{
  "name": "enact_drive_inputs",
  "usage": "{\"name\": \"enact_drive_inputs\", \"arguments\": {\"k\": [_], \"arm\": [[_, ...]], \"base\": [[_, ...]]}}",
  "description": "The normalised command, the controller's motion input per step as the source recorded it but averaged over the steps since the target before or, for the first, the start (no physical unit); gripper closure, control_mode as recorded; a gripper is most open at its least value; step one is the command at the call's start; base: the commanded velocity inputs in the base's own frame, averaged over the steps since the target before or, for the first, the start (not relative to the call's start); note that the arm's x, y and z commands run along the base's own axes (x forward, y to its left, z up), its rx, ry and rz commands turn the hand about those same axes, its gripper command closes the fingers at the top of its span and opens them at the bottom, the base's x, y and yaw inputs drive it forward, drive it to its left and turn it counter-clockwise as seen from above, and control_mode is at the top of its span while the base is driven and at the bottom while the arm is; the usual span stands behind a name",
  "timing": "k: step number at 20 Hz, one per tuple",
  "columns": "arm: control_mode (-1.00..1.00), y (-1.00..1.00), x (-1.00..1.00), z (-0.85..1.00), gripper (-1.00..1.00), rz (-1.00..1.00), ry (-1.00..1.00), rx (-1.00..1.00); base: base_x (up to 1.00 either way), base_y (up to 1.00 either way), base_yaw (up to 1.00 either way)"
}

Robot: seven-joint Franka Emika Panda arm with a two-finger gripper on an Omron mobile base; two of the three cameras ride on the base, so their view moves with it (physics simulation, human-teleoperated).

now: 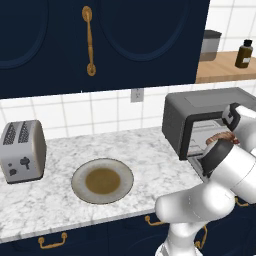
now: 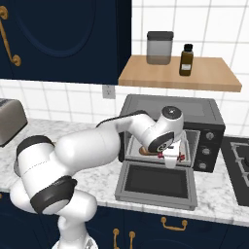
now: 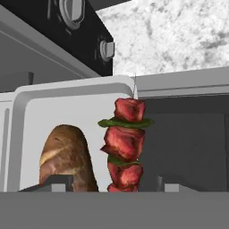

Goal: Pick up the kebab skewer and baguette bread, and place them inside the toaster oven. Close the toaster oven door and start by setting the timer.

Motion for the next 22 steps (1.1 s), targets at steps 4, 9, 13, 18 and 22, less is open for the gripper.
{"name": "enact_drive_inputs", "arguments": {"k": [4, 9, 13, 18, 22], "arm": [[-1.00, 0.00, 0.00, 0.00, -1.00, 0.00, 0.00, 0.00], [-1.00, -0.09, 0.00, 0.10, -1.00, 0.00, 0.00, 0.00], [-1.00, -0.29, -0.26, 0.09, -1.00, 0.00, 0.00, 0.00], [-1.00, -0.20, -0.57, 0.14, -1.00, 0.11, -0.01, -0.06], [-1.00, 0.14, -0.81, 0.04, -1.00, 0.33, -0.05, -0.21]], "base": [[0.00, 0.00, 0.00], [0.00, 0.00, 0.00], [0.00, 0.00, 0.00], [0.00, 0.00, 0.00], [0.00, 0.00, 0.00]]}}
